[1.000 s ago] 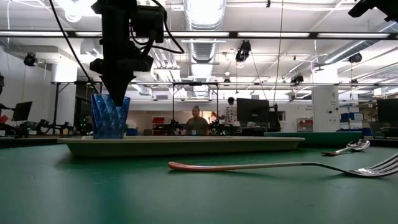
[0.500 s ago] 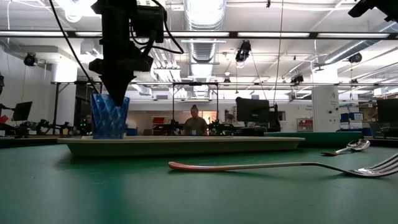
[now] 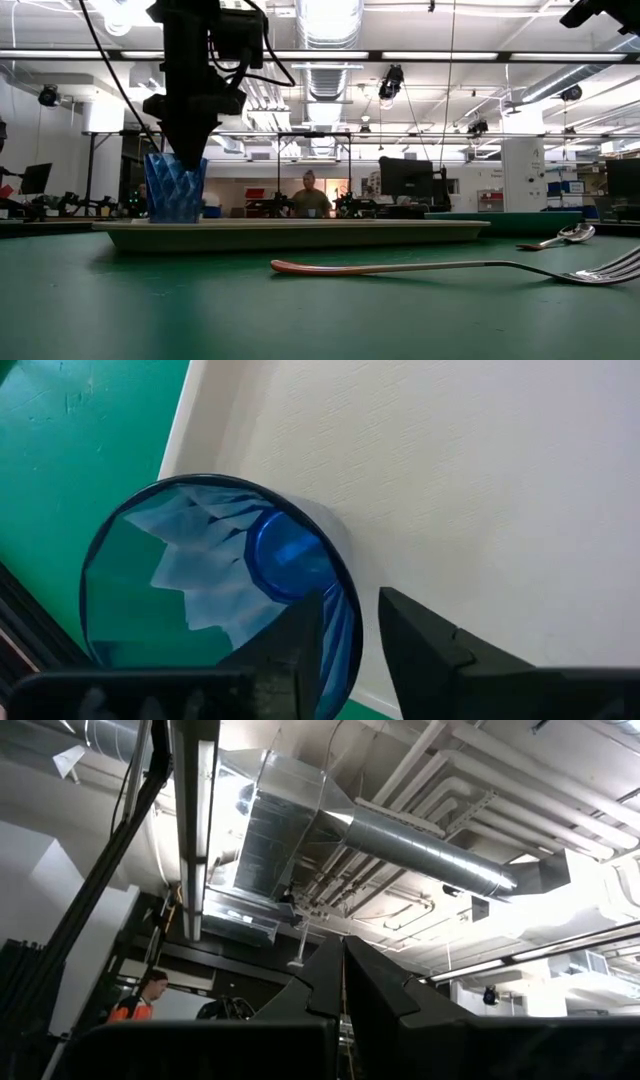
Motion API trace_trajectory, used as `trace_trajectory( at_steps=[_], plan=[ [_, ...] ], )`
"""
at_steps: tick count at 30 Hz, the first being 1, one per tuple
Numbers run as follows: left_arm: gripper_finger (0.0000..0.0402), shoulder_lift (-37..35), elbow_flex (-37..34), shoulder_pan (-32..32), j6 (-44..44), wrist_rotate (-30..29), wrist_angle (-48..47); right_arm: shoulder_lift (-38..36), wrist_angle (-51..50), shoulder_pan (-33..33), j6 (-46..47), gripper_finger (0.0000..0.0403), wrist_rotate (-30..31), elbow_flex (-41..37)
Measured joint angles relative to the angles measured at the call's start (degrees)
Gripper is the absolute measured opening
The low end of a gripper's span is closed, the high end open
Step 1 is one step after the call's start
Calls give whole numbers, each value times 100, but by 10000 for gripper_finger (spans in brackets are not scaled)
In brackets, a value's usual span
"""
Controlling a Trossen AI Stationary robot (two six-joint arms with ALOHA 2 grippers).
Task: Pick and place plate/cup/fork/spoon on tray
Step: Put the blue plate on the white tray
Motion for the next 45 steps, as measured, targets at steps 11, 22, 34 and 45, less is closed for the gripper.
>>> trace_trajectory(
  at_steps=[11, 22, 34, 45],
  plan=[
    [89, -148, 96, 2, 0, 6, -92, 1, 2, 0, 1, 9, 0, 0],
    [89, -366, 735, 0, 4, 14, -350, 1, 4, -1, 2, 9, 0, 0],
    [89, -824, 816, -408, 1023, -769, 1266, 1, 4, 0, 155, 9, -2, 0],
    [89, -872, -124, -838, 3691, -775, 4598, 0, -125, -3, 146, 9, -1, 0]
  ],
)
